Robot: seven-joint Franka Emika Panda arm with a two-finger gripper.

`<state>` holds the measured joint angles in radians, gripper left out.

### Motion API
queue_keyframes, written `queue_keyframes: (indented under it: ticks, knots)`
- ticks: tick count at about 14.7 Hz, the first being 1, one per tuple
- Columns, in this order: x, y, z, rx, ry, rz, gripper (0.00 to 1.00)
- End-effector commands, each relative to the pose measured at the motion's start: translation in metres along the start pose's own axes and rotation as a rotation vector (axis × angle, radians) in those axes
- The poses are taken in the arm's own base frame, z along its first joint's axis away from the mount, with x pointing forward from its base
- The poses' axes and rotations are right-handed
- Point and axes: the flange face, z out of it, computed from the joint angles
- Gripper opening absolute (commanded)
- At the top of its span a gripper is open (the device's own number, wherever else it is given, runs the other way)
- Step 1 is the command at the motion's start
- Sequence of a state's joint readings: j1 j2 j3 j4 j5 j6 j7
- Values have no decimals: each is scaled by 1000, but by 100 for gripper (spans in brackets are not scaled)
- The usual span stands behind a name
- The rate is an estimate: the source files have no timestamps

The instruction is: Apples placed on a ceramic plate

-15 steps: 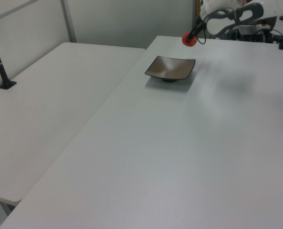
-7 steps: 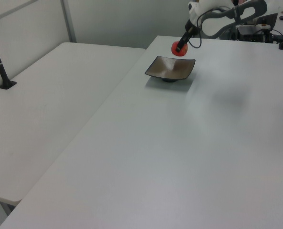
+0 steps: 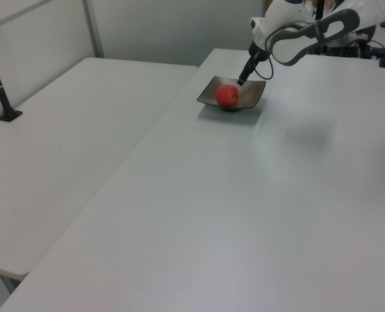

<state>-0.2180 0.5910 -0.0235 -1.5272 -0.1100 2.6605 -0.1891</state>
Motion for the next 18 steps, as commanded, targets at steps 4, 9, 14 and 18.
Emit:
queue_keyframes:
  ticks: [4,9,14,18]
  knots:
    - [-6,14,-18,-9,-96,17,100]
    - [-22,23,-67,44,-364,-40,100]
    - [-37,13,-134,86,-512,-60,100]
    - [-44,-28,-201,87,-522,16,100]
